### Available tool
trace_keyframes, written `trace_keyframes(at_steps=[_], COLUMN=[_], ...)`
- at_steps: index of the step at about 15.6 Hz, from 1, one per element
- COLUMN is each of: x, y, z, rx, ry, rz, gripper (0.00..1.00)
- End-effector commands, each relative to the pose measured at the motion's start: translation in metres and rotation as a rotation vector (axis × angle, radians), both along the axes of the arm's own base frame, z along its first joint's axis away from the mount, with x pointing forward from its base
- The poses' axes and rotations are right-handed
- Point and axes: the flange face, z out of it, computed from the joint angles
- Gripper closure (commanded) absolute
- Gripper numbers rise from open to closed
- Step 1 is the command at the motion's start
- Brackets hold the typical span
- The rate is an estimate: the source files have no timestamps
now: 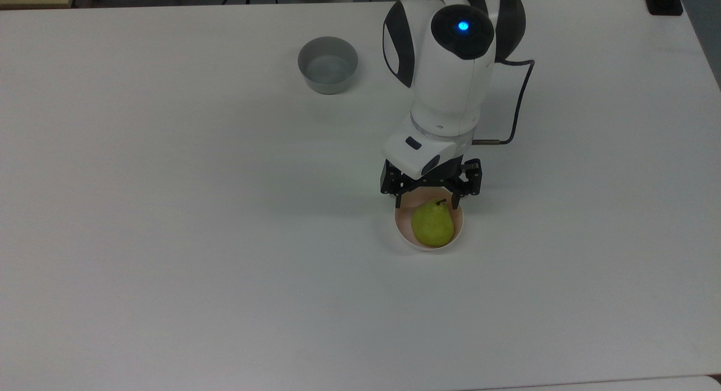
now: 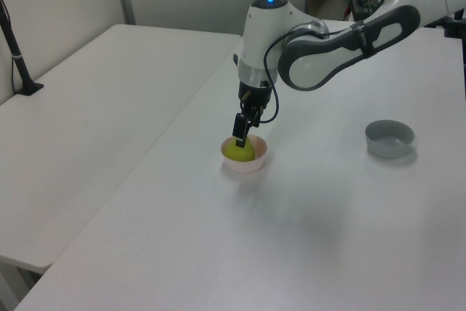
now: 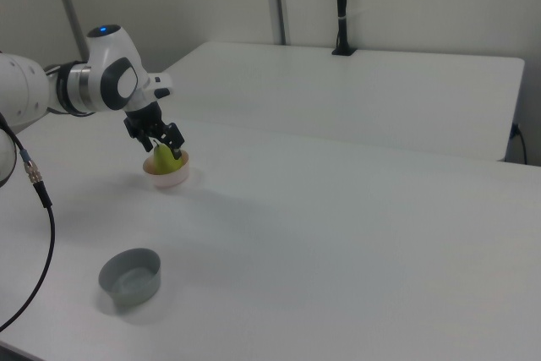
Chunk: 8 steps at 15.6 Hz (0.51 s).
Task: Pick up a pear from the bowl
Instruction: 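Lower the gripper around the pear and close it on the pear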
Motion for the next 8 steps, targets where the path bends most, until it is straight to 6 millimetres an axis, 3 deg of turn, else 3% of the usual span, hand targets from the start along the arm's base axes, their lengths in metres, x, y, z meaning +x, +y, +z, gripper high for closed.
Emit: trace_keyframes(at_steps=[1, 3, 6, 8], x=[0.006, 0.006, 0.0, 0.0], y=[0.006, 0.006, 0.025, 0.027], z=[-0.016, -0.025, -0.042, -0.044], rx=[-0.027, -0.041, -0.056, -0.053], ry=[-0.032, -0.024, -0.008, -0.017], rz=[-0.003, 0.004, 0.033, 0.036], gripper=[0.0, 0.0, 0.0, 0.0])
